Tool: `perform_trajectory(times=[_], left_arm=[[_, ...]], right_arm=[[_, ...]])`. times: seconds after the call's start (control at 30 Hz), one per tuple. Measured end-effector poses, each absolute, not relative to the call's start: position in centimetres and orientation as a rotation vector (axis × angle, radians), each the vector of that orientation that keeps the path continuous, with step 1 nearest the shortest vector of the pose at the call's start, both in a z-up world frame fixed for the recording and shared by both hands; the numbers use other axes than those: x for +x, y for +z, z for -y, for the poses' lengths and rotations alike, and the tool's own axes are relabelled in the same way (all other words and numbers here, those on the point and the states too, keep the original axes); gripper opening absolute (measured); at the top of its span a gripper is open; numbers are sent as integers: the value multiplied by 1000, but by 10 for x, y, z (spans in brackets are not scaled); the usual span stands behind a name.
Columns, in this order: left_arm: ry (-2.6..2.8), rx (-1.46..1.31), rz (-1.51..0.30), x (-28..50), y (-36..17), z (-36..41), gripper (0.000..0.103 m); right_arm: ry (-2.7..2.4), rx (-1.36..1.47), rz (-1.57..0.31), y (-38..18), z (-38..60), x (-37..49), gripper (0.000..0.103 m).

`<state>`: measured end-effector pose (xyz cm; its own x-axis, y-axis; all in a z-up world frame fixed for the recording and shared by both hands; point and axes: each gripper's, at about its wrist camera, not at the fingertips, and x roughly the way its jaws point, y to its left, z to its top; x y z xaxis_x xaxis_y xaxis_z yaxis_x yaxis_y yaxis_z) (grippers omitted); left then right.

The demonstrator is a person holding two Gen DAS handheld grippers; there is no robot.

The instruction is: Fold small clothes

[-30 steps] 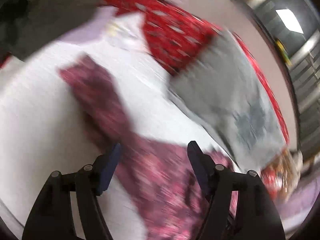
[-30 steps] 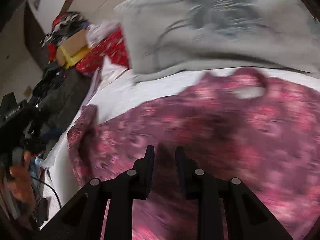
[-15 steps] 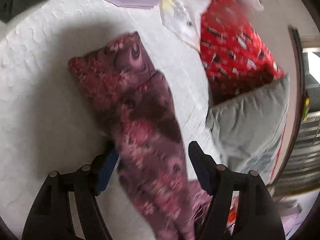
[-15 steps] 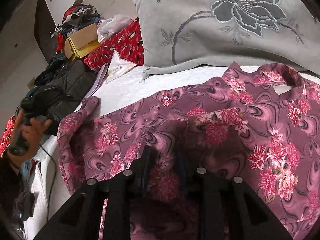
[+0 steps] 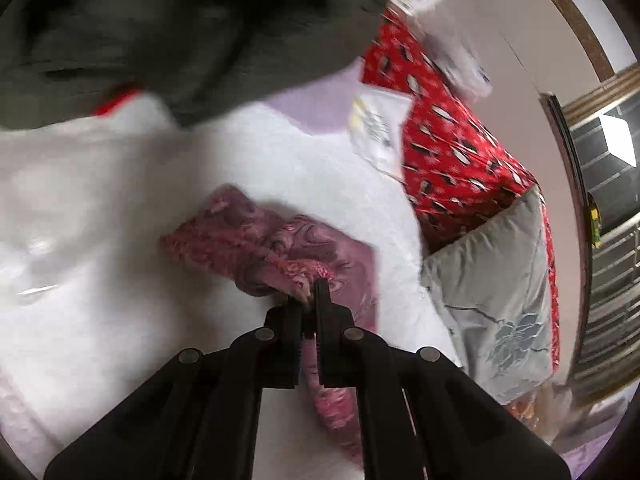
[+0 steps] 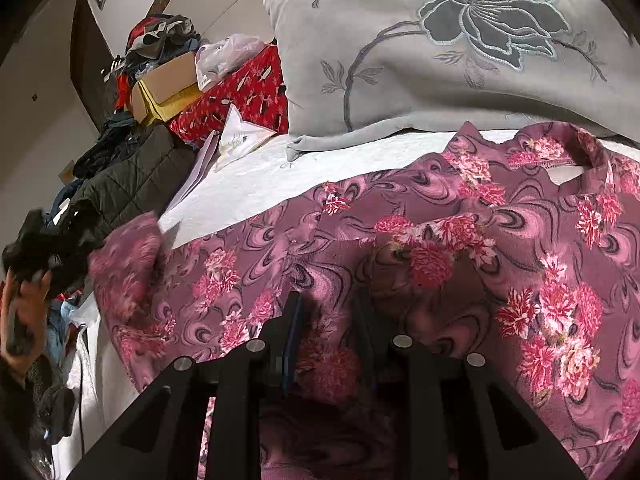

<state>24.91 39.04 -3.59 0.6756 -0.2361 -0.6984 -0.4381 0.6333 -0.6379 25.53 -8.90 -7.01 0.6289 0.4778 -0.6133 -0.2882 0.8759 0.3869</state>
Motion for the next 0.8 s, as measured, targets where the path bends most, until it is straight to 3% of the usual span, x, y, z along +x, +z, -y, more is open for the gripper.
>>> perform_trajectory(times=[0.17,0.23,0.3,0.37,0.47,0.57,0.63,0.67,0.7,0.8], left_arm=[[177,-961,-863,218,-60,-404,5],[144,-1040,-831,210,-69,-407,14],[104,-1121,-780,207,-74,-408,49],[79,-1175,-733,208,-78,-408,70],[65,-1227,-726,221,-91,-409,82],[70,-1299,-723,236,-105,-415,80],[106,-1267,-698,240,-96,-421,57],[124,-1236,-689,240,-88,-423,29],[146,-1191,-677,240,-77,-425,12],[349,-960,-663,229,-38,-422,9]], right_arm=[[443,262,-775,-70,89,255,28],[443,262,-775,-70,89,255,28],[442,261,-775,-70,89,255,28],[442,260,-775,-70,89,255,28],[444,265,-774,-70,89,255,28],[447,270,-774,-70,89,255,28],[450,278,-774,-70,90,255,28],[453,282,-774,-70,91,256,28],[454,286,-774,-71,91,256,28],[459,300,-774,-71,93,256,28]])
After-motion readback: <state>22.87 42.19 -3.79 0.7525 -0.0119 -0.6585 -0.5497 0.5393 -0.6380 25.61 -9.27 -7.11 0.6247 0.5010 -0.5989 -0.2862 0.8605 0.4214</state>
